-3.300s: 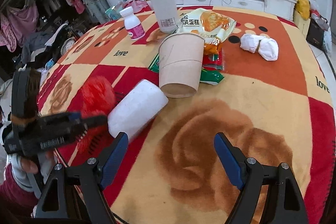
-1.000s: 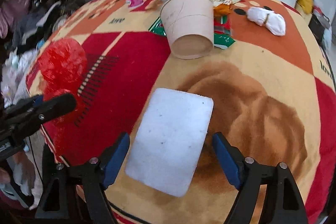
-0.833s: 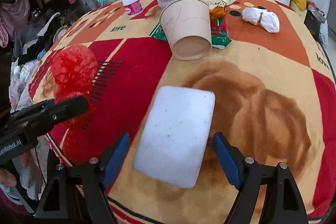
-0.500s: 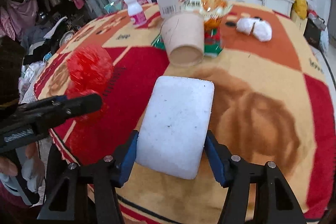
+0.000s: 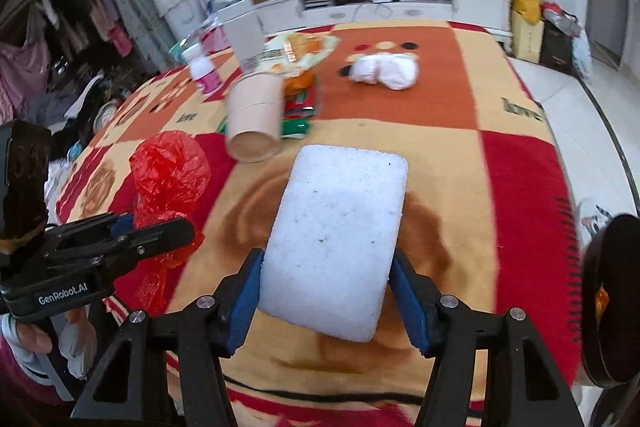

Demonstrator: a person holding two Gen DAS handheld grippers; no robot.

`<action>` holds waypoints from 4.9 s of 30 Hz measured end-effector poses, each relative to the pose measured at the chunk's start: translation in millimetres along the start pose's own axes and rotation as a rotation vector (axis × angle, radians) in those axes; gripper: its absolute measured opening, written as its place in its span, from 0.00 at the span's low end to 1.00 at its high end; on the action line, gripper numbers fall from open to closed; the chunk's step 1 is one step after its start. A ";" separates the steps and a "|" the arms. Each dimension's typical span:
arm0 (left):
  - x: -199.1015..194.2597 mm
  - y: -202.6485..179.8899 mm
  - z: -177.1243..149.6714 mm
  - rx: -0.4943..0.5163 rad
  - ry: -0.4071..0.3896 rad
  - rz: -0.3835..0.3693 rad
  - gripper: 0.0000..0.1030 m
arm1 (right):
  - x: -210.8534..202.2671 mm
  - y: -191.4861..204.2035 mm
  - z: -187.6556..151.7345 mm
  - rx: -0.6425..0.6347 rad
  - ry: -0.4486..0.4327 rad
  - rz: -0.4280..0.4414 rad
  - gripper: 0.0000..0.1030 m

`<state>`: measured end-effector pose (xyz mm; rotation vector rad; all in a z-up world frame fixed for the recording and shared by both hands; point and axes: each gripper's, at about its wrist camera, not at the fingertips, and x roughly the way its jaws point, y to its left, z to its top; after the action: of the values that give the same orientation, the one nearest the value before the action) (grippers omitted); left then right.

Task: Collect trash
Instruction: 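Carry the red bag and white foam block over the black bin with both tools, then open both tools to drop the red bag and foam block into the bin, then move both tools back over the table toward the paper cup and tissue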

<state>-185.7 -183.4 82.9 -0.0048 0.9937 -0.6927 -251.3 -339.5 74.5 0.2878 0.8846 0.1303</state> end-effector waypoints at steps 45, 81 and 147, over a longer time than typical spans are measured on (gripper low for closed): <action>122.6 -191.9 50.4 0.299 0.097 -0.154 0.34 | -87.1 -220.9 -65.4 0.389 -0.089 -0.233 0.59; 171.1 -249.2 61.8 0.222 0.205 -0.332 0.64 | -107.7 -281.5 -98.8 0.533 -0.074 -0.303 0.72; 79.2 79.9 99.5 -0.310 -0.048 0.135 0.65 | 55.1 -57.0 67.2 0.069 0.012 -0.006 0.81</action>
<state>-38.7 -192.9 53.7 -0.2228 1.0370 -0.4088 -164.8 -394.2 56.7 0.3488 0.9032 0.0964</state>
